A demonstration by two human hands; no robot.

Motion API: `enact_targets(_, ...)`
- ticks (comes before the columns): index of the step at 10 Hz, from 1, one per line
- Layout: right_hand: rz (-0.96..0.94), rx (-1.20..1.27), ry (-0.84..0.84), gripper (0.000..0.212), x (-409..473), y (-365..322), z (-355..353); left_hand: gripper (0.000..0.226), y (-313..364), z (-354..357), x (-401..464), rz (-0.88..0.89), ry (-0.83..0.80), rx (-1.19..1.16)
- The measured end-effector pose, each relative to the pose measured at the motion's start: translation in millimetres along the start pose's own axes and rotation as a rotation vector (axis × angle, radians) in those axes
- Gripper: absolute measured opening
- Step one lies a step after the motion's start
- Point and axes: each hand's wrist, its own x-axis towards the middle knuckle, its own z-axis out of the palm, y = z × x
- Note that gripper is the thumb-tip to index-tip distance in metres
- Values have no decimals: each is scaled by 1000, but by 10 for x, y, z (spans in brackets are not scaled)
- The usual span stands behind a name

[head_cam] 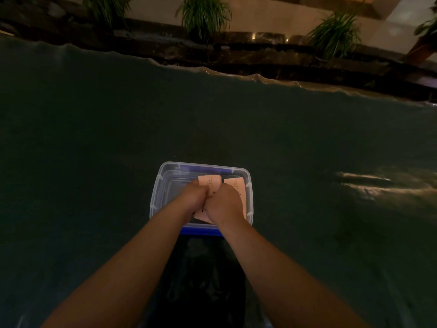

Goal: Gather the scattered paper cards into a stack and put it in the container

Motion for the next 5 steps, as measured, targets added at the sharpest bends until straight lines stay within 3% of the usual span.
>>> enact_targets(2, -32, -57, 15, 20, -39, -6, -51, 24, 2, -5, -31, -5, -3, 1)
enact_targets(3, -5, 105, 37, 15, -31, 53, -98, 13, 26, 14, -17, -24, 29, -49)
enact_targets(4, -14, 168, 29, 12, -42, 110, -214, 19, 77, 5, -27, -43, 95, -48)
enact_targets(5, -120, 119, 49, 12, -177, 175, -566, 25, 150, -42, -96, 76, 219, 80)
